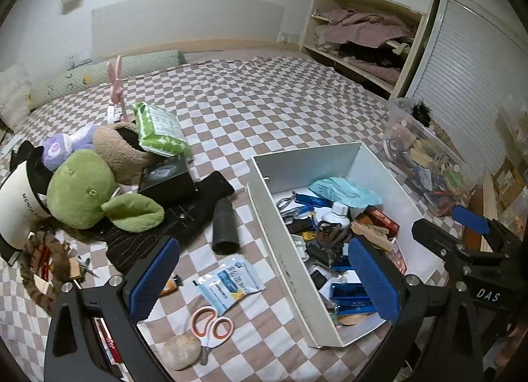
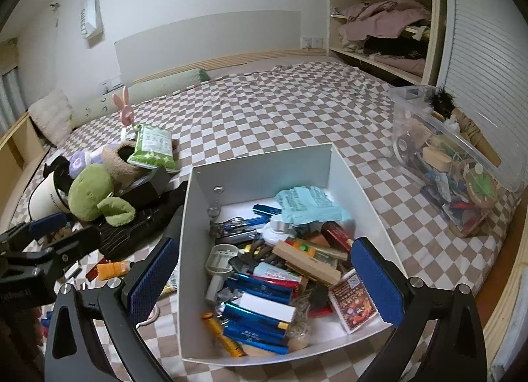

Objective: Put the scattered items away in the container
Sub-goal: 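Lift both tools up out of the white box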

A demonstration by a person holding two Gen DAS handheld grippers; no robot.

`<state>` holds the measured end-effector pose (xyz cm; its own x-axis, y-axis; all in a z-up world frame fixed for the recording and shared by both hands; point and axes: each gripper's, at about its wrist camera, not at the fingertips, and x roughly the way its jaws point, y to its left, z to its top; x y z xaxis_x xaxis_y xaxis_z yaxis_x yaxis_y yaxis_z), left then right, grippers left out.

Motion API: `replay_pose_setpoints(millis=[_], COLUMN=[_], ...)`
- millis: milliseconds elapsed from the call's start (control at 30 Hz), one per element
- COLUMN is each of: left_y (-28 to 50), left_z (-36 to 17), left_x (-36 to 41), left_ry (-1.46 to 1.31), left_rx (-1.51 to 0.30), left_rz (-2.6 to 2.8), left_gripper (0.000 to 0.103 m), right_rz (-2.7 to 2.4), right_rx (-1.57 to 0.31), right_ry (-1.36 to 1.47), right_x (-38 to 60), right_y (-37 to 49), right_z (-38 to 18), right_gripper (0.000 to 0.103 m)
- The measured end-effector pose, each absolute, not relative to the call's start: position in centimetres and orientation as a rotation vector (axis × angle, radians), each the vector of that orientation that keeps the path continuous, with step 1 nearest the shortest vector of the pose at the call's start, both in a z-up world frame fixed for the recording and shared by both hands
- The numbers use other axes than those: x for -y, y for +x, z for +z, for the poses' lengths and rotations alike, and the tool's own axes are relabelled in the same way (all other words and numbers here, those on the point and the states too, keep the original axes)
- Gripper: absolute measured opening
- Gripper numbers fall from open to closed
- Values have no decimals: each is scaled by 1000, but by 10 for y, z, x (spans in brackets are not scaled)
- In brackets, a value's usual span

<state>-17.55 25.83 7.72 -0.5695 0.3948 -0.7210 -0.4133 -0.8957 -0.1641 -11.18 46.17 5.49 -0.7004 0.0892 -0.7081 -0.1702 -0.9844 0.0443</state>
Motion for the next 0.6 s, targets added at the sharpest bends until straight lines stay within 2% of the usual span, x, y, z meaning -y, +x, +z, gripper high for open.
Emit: replay_pose_setpoints(millis=[200, 600], left_y=[-175, -179], left_z=[78, 79], left_x=[-243, -193], left_ry=[-1110, -1155], left_rx=[-66, -22], left_rz=[2469, 2536], left_gripper=[103, 103], right_rz=[2786, 2854], right_rx=[-132, -70], right_ry=[-1172, -1210], right_x=[-445, -409], right_y=[-117, -127], right_z=[55, 57], right_gripper=[103, 103])
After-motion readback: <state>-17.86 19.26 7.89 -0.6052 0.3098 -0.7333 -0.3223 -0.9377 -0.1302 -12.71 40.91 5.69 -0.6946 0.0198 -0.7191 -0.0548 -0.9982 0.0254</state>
